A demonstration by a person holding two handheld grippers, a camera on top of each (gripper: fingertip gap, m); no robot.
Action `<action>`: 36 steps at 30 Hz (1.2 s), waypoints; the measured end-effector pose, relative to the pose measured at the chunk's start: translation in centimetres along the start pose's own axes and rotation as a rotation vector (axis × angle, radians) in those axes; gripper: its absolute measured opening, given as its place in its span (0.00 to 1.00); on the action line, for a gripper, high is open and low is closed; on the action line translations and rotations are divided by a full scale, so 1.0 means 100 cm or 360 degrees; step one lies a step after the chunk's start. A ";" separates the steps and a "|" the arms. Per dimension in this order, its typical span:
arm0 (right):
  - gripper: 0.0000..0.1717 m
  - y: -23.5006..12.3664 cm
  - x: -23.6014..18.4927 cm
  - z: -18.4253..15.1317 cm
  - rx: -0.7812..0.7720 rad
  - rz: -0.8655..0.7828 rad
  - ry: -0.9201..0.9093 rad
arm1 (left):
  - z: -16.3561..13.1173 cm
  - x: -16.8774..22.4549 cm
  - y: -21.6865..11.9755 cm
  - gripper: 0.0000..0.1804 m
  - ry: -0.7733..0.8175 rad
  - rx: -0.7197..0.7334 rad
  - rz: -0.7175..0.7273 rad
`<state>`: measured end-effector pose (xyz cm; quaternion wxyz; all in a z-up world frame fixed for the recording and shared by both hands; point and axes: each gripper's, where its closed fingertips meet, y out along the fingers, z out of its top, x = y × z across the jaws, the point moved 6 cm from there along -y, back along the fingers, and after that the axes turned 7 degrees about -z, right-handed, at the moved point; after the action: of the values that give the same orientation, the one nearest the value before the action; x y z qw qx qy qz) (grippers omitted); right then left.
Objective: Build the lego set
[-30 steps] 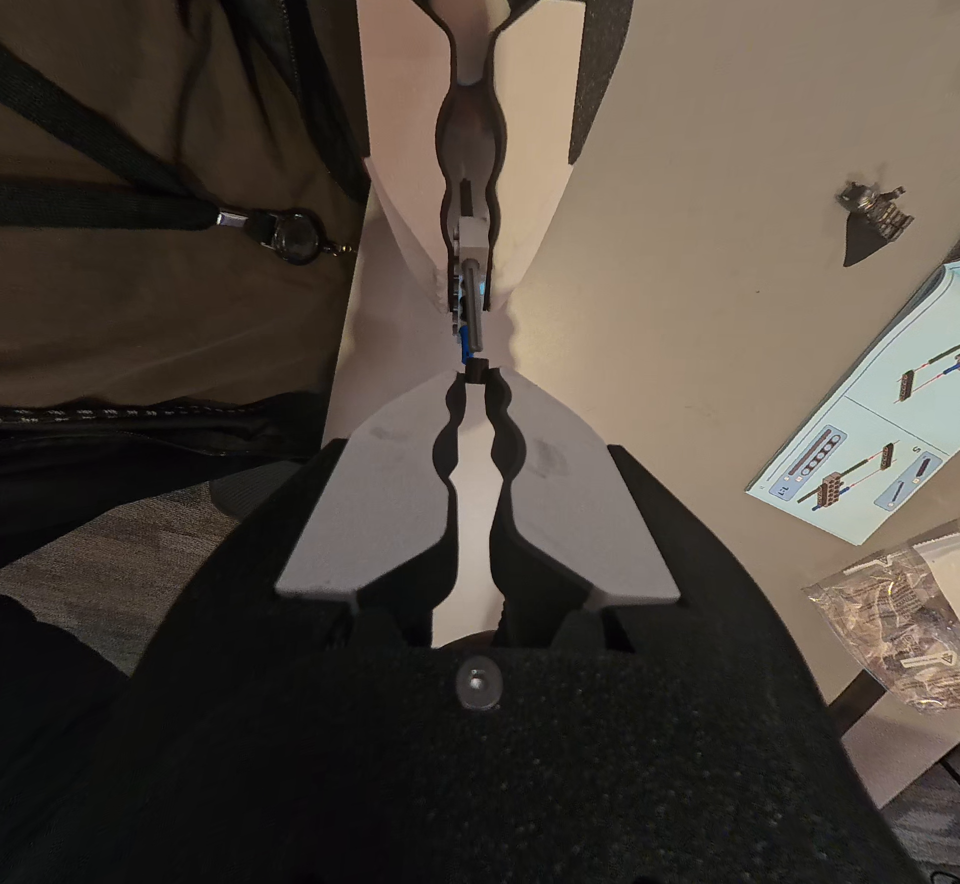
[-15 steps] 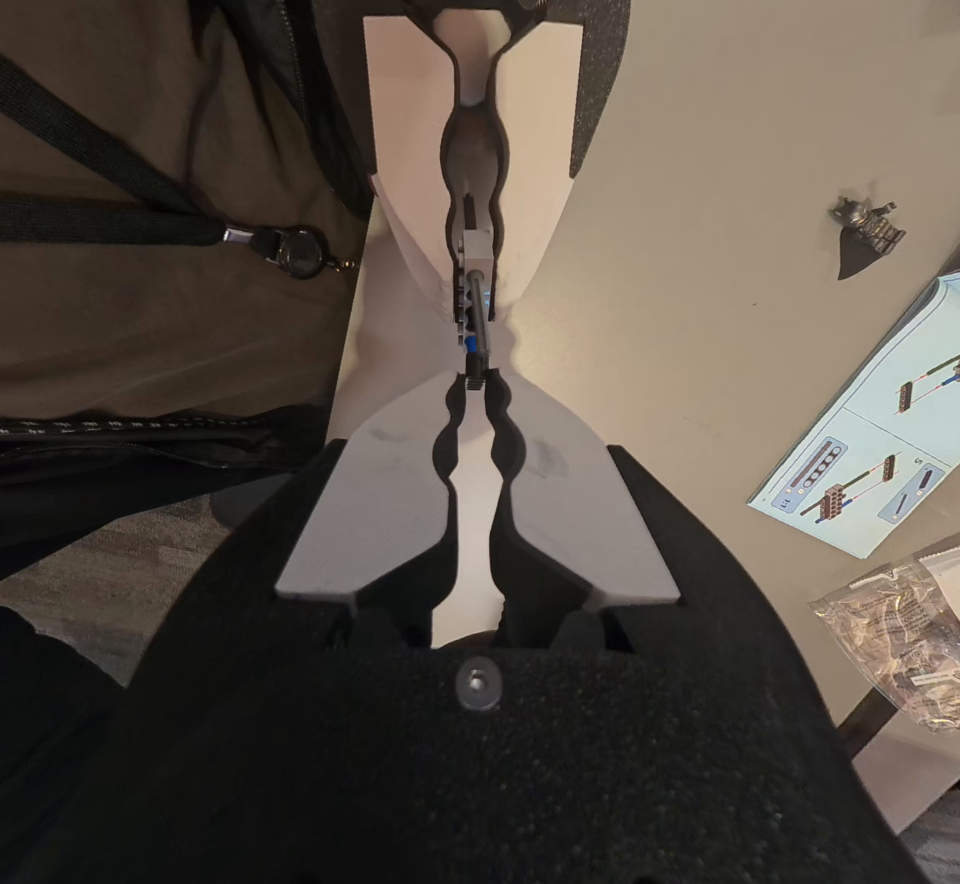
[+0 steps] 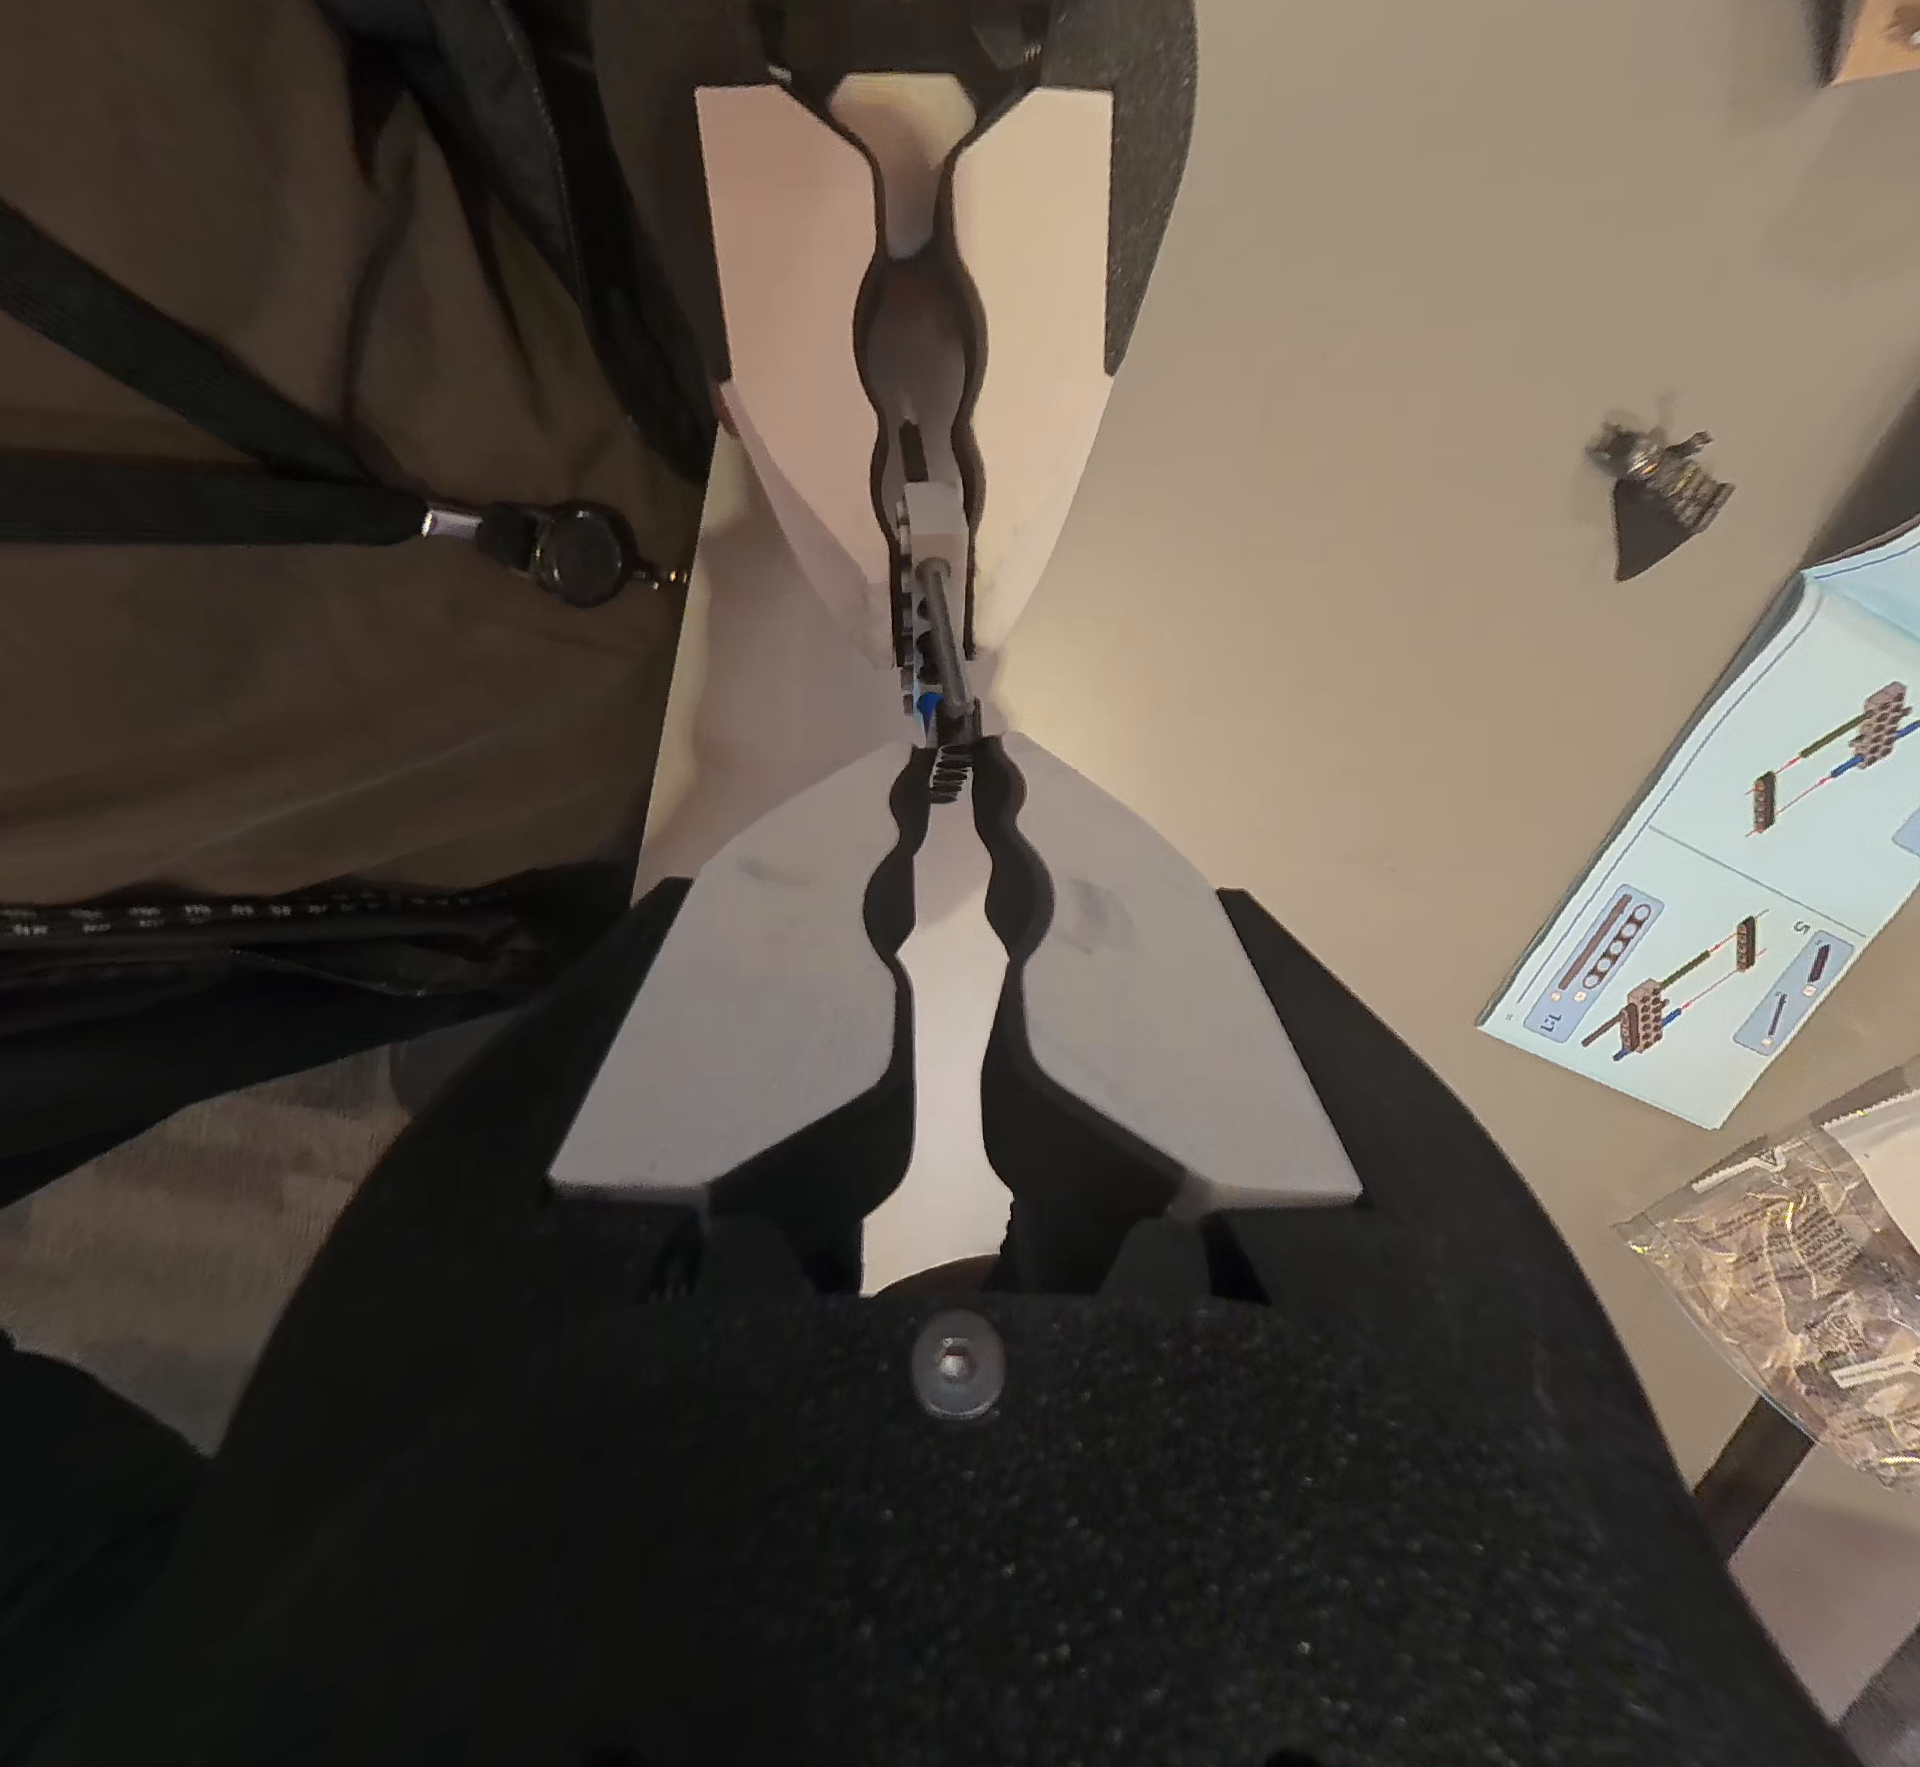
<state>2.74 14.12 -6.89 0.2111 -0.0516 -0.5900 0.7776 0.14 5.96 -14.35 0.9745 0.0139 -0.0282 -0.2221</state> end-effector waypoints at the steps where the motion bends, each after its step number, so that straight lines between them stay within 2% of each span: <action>1: 0.05 0.000 0.001 0.000 0.0019 -0.0009 0.0007 | 0.000 -0.001 -0.001 0.07 -0.0007 0.0010 -0.0001; 13: 0.05 0.005 0.002 -0.007 0.0258 -0.0029 0.0115 | 0.003 -0.006 -0.006 0.07 -0.0091 0.0115 -0.0025; 19: 0.04 -0.002 0.007 -0.014 0.0317 -0.0003 0.0186 | 0.001 -0.004 -0.003 0.07 -0.0022 0.0029 0.0007; 22: 0.04 -0.002 0.009 -0.021 0.0240 -0.0002 0.0195 | 0.000 -0.005 -0.003 0.07 0.0007 0.0000 0.0048; 24: 0.04 0.006 0.010 -0.033 0.0097 -0.0013 0.0190 | 0.001 -0.007 -0.005 0.07 -0.0004 0.0004 0.0051; 27: 0.04 0.030 0.014 -0.058 -0.0169 -0.0050 0.0205 | 0.000 -0.009 -0.007 0.07 -0.0002 -0.0006 0.0066; 30: 0.04 0.057 0.017 -0.079 -0.0309 -0.0031 0.0267 | 0.000 -0.009 -0.009 0.07 -0.0004 -0.0010 0.0067; 33: 0.04 0.074 0.017 -0.088 -0.0315 0.0003 0.0317 | -0.001 -0.010 -0.009 0.07 -0.0004 -0.0040 0.0067; 36: 0.04 0.074 0.018 -0.087 -0.0200 0.0029 0.0375 | -0.002 -0.010 -0.009 0.07 -0.0015 -0.0067 0.0052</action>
<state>2.01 21.02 -16.10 0.2681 -0.1610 -0.6082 0.7296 -1.13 5.61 -14.60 0.9779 -0.0082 -0.0284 -0.2068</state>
